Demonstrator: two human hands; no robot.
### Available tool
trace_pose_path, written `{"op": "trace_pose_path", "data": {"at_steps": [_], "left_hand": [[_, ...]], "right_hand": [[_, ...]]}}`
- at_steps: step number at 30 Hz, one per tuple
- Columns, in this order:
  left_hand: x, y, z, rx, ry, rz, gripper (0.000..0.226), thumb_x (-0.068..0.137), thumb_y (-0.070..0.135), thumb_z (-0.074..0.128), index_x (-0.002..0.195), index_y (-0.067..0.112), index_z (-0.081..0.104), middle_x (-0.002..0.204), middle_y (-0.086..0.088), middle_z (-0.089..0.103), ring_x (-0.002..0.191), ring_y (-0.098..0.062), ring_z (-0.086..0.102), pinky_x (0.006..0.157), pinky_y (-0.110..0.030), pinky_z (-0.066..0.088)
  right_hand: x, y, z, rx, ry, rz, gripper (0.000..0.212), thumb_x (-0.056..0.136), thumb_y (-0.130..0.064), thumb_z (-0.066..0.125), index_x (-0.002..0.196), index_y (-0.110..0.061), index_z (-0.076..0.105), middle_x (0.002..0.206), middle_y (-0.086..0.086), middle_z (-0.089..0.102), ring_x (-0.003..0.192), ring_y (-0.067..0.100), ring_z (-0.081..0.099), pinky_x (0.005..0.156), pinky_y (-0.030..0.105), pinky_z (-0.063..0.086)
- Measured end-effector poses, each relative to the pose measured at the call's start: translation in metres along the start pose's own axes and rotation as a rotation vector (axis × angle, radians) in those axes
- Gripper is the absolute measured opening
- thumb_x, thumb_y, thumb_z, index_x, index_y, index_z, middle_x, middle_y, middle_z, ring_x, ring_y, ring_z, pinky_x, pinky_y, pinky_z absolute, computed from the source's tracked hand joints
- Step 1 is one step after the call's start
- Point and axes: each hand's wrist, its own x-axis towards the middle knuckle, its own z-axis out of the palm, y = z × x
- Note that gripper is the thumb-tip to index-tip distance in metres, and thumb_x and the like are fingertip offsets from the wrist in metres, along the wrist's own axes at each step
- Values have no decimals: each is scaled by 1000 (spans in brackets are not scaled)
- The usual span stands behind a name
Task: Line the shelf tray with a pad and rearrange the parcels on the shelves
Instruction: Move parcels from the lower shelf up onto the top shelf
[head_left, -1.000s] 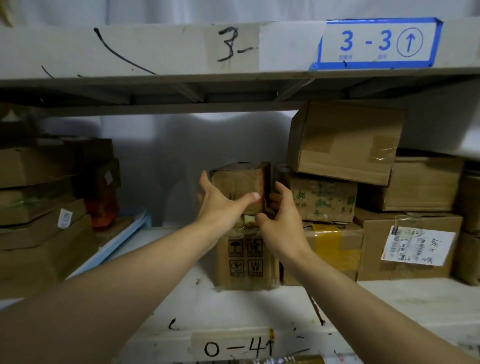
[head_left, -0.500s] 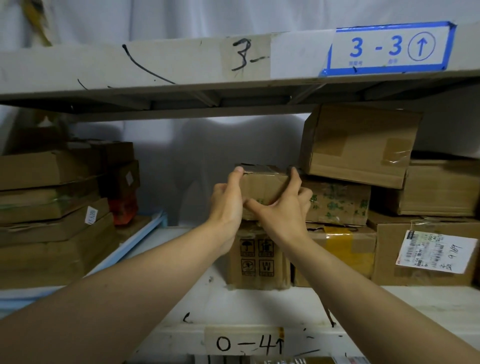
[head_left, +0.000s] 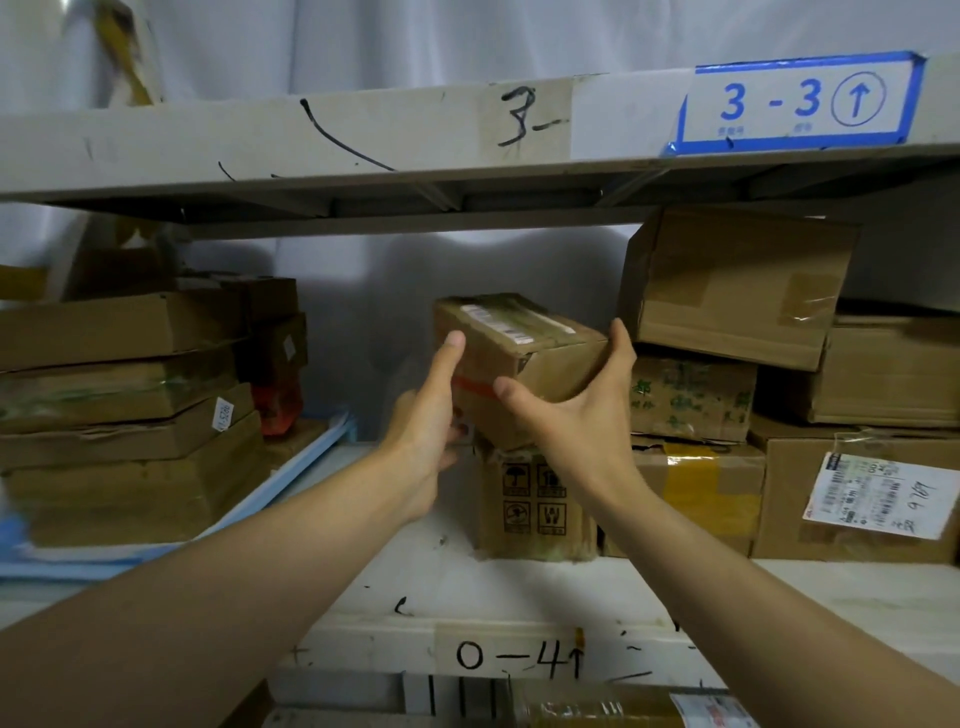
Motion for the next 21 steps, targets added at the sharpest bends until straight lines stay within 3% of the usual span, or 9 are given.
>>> {"op": "trace_pose_path", "data": {"at_steps": [2,4,8,10,13,15,18,21], "left_hand": [[-2,3,-4,-71,-108,-76,92,65,74,68,140,24,51,120,-6,69,109,-28,65,97,-50,52],[-4,4,-9,-139,-159,-154,84,66,63,77,137,24,55,117,-10,72,101,-29,68,89,-54,56],[-6,-4,-23,-171,-73,-165,62,77,48,76,131,23,59,110,-10,74,91,-28,71,68,-43,60],[-10,-6,-33,-197,21,-159,48,82,47,70,123,25,62,105,-8,72,90,-26,69,65,-40,55],[-12,-8,-52,-268,111,-180,32,85,47,65,107,24,62,100,-10,70,94,-28,66,73,-44,53],[-14,-11,-64,-294,131,-189,32,85,47,65,105,22,61,101,-12,68,97,-30,66,80,-48,54],[-17,-14,-80,-289,163,-204,46,83,50,67,118,22,59,105,-14,68,100,-32,66,87,-51,53],[-20,-13,-94,-269,169,-202,46,83,50,67,121,23,60,103,-12,69,95,-30,66,76,-47,54]], "right_hand": [[-11,2,-5,-18,-90,-57,131,64,-50,90,158,-34,0,161,-8,19,147,12,24,117,33,26],[-20,3,-9,-9,-144,-75,132,64,-47,91,159,-34,-1,159,-10,21,145,9,26,117,31,27],[-39,7,-14,-32,-281,-60,129,61,-69,81,157,-40,-1,161,-15,18,148,8,22,122,43,27],[-49,12,-14,-112,-245,-65,114,69,-78,67,157,-38,8,158,-18,17,147,9,18,121,47,26],[-56,28,-12,-236,-60,-54,92,84,-59,65,156,-23,21,157,-2,22,146,16,17,121,49,23],[-60,39,-5,-281,-31,39,100,82,-45,77,157,-18,17,158,7,21,146,21,16,122,46,22],[-64,48,12,-292,21,131,124,70,-44,88,159,-16,6,159,13,21,147,28,16,121,45,21],[-61,45,32,-338,117,176,138,61,-53,90,160,-17,0,160,15,20,147,32,19,120,47,21]]}}
